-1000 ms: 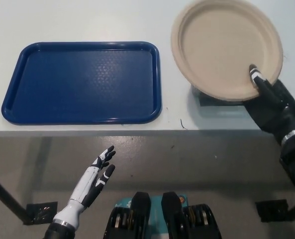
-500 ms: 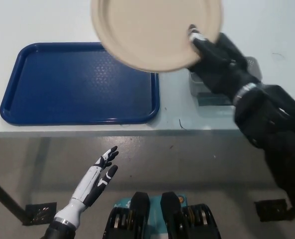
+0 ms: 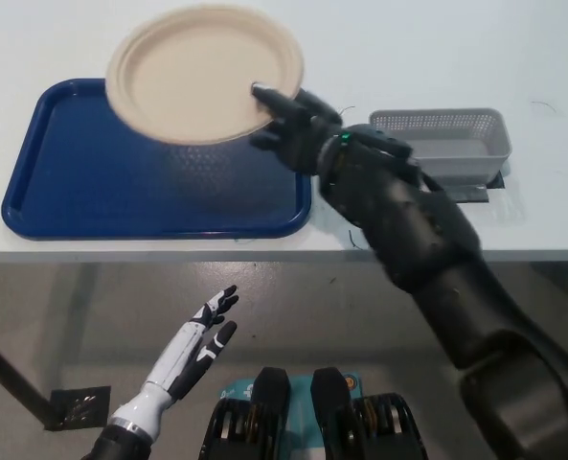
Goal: Use the right hand to pick up a plate from a leveled surface and place it into a tray on the left side
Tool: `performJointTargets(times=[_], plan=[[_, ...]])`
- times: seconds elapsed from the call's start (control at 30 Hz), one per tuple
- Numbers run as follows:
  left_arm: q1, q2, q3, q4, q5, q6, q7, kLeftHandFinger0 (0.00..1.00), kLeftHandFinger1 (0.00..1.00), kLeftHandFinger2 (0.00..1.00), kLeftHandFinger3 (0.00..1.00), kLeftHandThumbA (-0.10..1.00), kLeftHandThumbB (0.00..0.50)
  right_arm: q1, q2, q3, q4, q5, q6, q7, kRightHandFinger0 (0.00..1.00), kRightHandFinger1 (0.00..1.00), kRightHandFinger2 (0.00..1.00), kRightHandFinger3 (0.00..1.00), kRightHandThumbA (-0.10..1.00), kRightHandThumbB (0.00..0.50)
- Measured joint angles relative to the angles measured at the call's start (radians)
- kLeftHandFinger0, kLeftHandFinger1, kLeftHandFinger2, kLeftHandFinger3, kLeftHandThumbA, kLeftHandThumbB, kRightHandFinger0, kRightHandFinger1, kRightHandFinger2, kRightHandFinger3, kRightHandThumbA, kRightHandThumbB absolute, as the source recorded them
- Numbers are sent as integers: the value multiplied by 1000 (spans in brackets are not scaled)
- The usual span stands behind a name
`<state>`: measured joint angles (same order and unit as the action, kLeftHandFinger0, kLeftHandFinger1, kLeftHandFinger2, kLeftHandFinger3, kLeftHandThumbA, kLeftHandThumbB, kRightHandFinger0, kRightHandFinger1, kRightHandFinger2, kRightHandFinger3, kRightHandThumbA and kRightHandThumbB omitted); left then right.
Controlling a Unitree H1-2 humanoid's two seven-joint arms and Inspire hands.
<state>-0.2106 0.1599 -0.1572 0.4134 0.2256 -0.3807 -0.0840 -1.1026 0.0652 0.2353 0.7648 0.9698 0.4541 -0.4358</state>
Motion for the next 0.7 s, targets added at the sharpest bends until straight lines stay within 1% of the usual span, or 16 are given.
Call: performJointTargets(times=[0.1, 0.13, 0.17, 0.2, 0.23, 0.3, 0.37, 0.43, 0.47, 0.5, 0.53, 0.57, 0.6, 0.63, 0.67, 0.7], plan=[[-1, 0, -5, 0, 1, 4, -2, 1000, 1000, 1000, 1000, 1000, 500, -61, 35, -20, 159, -42, -21, 35, 0, 133, 685, 1000, -100, 82], [-1, 0, -6, 0, 1, 5, -3, 1000, 1000, 1000, 1000, 1000, 500, -75, 43, -25, 196, -52, -29, 42, 0, 134, 687, 879, -100, 84], [-2, 0, -8, 0, 2, 7, -5, 1000, 1000, 1000, 1000, 1000, 500, -109, 61, -34, 275, -76, -48, 65, 0, 137, 706, 792, -100, 84], [-4, 0, -8, 0, 2, 9, -7, 1000, 1000, 1000, 1000, 1000, 500, -133, 74, -40, 323, -92, -61, 77, 0, 139, 721, 874, -100, 75], [-6, 0, -9, 0, 2, 11, -10, 1000, 1000, 1000, 1000, 1000, 500, -152, 86, -47, 373, -111, -76, 91, 0, 138, 739, 1000, -100, 70], [-10, 0, -11, 0, 2, 13, -15, 1000, 1000, 1000, 1000, 1000, 500, -193, 110, -55, 460, -147, -109, 118, 0, 128, 749, 1000, -100, 55], [-14, 0, -13, 0, 3, 15, -17, 1000, 1000, 1000, 1000, 1000, 500, -219, 128, -61, 518, -181, -133, 137, 0, 126, 748, 1000, -100, 55], [-14, 0, -17, 0, 4, 17, -18, 1000, 1000, 1000, 1000, 1000, 500, -235, 145, -67, 565, -216, -160, 152, 0, 141, 766, 1000, -100, 68], [-14, 0, -19, 0, 4, 18, -18, 1000, 1000, 1000, 1000, 1000, 500, -239, 149, -70, 579, -228, -166, 155, 0, 120, 754, 1000, -100, 54], [-14, 0, -23, 0, 4, 19, -21, 1000, 1000, 1000, 1000, 1000, 500, -243, 154, -74, 598, -247, -172, 160, 0, 121, 758, 1000, -100, 66], [-14, 0, -25, 0, 4, 20, -23, 1000, 1000, 1000, 1000, 1000, 500, -245, 156, -78, 607, -257, -176, 162, 0, 123, 759, 1000, -100, 125], [-14, 0, -29, 0, 4, 20, -26, 1000, 1000, 1000, 1000, 1000, 500, -247, 157, -86, 622, -274, -184, 165, 0, 85, 710, 1000, -100, 125], [-14, 0, -33, 0, 4, 20, -29, 1000, 1000, 1000, 1000, 1000, 500, -248, 157, -92, 632, -289, -188, 167, 313, 492, 1000, 1000, 248, 224], [-14, 0, -37, -1, 4, 20, -32, 1000, 1000, 1000, 1000, 1000, 500, -249, 157, -97, 639, -300, -190, 171, 260, 524, 1000, 968, 288, 218], [-15, 0, -40, -1, 4, 20, -33, 1000, 1000, 1000, 1000, 1000, 500, -250, 156, -100, 644, -309, -190, 177, 742, 1000, 1000, 1000, 605, 282], [-15, 0, -44, -1, 5, 20, -35, 1000, 1000, 1000, 1000, 1000, 500, -252, 154, -109, 651, -324, -189, 191, 939, 1000, 1000, 1000, 775, 330]])
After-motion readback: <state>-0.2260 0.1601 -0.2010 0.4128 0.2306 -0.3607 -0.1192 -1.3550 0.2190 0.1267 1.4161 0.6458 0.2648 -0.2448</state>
